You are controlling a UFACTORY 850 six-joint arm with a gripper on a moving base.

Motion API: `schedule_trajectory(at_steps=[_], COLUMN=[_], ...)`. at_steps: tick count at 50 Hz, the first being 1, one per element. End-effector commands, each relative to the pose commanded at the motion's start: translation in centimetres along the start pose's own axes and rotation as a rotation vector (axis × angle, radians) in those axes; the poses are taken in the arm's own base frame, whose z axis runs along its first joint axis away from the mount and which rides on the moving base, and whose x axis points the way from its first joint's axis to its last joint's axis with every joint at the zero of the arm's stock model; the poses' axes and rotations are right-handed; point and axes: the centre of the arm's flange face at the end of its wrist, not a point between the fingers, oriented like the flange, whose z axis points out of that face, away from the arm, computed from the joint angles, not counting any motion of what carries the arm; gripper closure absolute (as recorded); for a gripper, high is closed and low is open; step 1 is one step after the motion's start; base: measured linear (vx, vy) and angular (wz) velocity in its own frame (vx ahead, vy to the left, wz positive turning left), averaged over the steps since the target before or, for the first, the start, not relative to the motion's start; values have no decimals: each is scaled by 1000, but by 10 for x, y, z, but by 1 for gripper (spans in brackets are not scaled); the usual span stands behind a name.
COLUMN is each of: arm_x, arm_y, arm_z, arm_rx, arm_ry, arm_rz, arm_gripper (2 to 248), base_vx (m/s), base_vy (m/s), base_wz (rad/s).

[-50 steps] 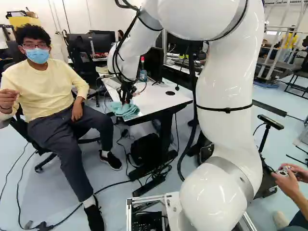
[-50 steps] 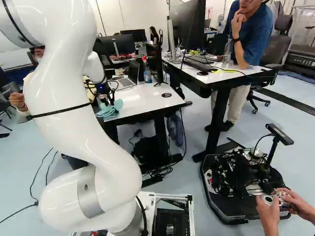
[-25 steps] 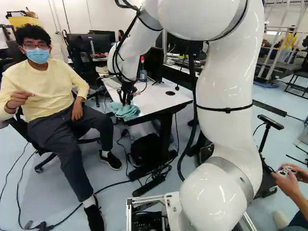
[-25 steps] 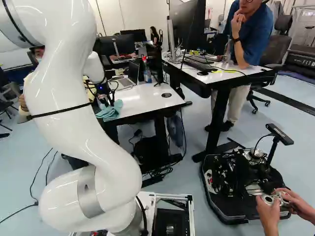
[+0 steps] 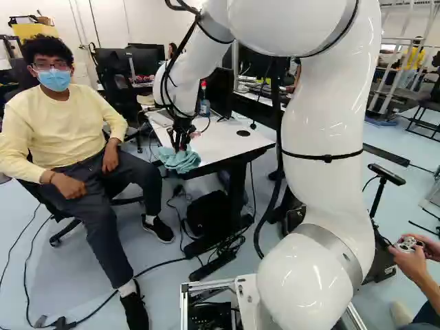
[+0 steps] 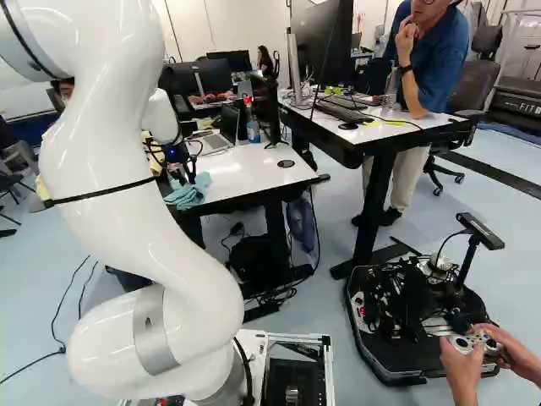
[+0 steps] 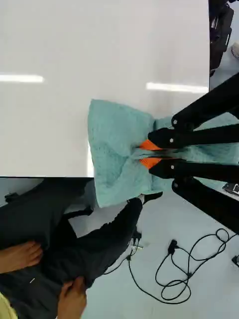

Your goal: Clean the table with the green towel

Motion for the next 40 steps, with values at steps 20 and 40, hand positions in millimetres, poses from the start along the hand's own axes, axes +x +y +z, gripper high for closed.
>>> schedule_trajectory(at_steps=[20,40], arm_x=[-21,-33], arm_y=[12,48], arm_z=[-8,-13], arm_rx=[-7,-26], arm_ry=[-13,-16], arm_rz=[19,84], arm_gripper=[211,211], base_vx=[0,0], base_vy=[0,0], base_wz=[0,0])
